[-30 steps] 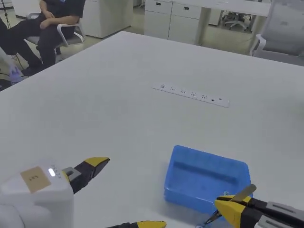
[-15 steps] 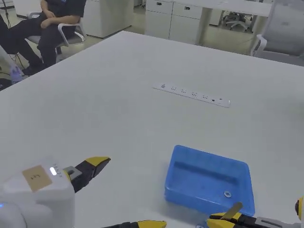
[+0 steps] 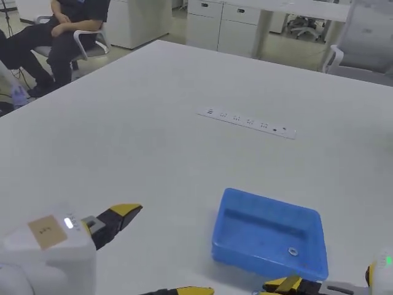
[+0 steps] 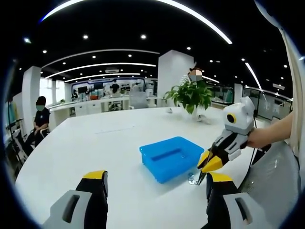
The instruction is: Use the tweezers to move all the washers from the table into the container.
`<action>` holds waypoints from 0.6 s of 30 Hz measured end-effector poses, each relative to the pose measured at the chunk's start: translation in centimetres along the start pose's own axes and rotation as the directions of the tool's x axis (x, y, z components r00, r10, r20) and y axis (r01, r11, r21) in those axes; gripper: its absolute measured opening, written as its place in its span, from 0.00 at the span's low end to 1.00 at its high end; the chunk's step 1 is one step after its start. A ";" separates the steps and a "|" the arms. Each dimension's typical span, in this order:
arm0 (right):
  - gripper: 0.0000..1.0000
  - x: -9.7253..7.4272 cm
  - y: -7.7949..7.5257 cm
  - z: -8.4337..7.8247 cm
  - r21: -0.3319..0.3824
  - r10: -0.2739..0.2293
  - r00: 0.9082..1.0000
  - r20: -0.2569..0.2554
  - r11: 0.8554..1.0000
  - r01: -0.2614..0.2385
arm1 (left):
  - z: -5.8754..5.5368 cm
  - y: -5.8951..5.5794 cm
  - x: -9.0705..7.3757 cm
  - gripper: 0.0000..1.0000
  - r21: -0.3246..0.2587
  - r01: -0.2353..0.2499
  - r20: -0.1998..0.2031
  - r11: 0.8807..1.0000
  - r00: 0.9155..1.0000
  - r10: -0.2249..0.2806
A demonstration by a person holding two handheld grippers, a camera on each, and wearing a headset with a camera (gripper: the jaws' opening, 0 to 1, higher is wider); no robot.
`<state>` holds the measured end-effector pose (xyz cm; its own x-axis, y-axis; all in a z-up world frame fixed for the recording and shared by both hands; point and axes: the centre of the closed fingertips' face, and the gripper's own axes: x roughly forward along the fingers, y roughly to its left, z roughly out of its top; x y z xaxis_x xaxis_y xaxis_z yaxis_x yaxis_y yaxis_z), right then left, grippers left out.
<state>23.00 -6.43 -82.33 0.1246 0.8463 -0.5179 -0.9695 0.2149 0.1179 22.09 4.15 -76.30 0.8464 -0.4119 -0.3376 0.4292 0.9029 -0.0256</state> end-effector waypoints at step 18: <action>0.02 0.2 -0.6 0.4 0.034 -0.042 0.999 0.001 0.999 0.042 | -0.1 -0.2 0.1 0.86 0.005 0.005 -0.010 1.000 1.000 -0.005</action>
<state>23.71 -6.20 -82.17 0.1652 0.8371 -0.5215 -0.9557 0.2664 0.1250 22.06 3.99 -76.42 0.8410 -0.4154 -0.3468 0.4351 0.9001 -0.0230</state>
